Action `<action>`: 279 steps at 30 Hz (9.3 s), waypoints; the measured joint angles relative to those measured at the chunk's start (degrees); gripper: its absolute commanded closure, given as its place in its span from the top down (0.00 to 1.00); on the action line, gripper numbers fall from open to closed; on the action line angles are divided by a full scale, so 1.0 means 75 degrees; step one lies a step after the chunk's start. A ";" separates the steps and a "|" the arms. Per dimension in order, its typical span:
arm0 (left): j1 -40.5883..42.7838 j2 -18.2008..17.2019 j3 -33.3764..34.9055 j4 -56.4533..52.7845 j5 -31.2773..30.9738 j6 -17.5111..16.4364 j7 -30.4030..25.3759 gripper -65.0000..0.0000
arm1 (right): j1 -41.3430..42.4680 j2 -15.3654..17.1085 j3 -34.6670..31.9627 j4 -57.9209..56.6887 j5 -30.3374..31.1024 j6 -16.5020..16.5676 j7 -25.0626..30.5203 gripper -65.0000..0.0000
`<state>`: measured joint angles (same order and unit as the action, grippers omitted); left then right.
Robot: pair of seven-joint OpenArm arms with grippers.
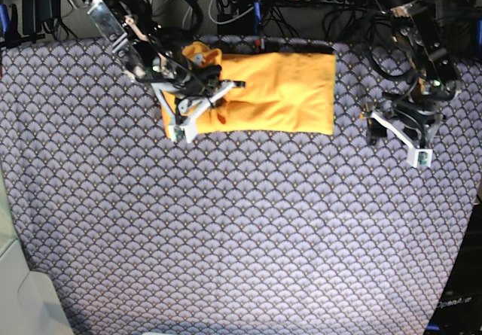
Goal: Fold the T-shirt properly
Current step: 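Carry the folded end with the right gripper onto the strip's middle, then press the folded stack flat with the right gripper and release it, then withdraw the right gripper and move the left gripper to the stack's edge, then grasp the stack with the left gripper and rotate it upright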
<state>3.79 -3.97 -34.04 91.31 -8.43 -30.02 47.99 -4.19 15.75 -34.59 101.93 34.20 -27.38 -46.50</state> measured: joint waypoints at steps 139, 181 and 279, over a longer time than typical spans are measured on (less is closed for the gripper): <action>0.0530 -0.0825 -0.1285 0.0026 0.0058 -0.1166 0.0087 0.71 | 0.0787 -0.0082 -0.3346 -0.0393 -0.1122 0.0682 0.2162 0.00; 0.2943 -0.0667 0.1749 0.2792 0.0067 -0.1358 0.0822 0.00 | 0.0114 0.2087 -0.0032 0.1189 -0.1110 0.0446 0.2547 0.00; -0.1349 0.1655 0.2903 -0.1244 0.3203 -0.1341 0.1626 0.00 | -0.1725 0.0883 0.1798 0.0236 -0.1134 0.2363 0.2579 0.00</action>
<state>-6.33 8.45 -12.27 81.97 15.59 -40.07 60.18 -17.12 22.37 -21.10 103.70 25.69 -9.65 -27.16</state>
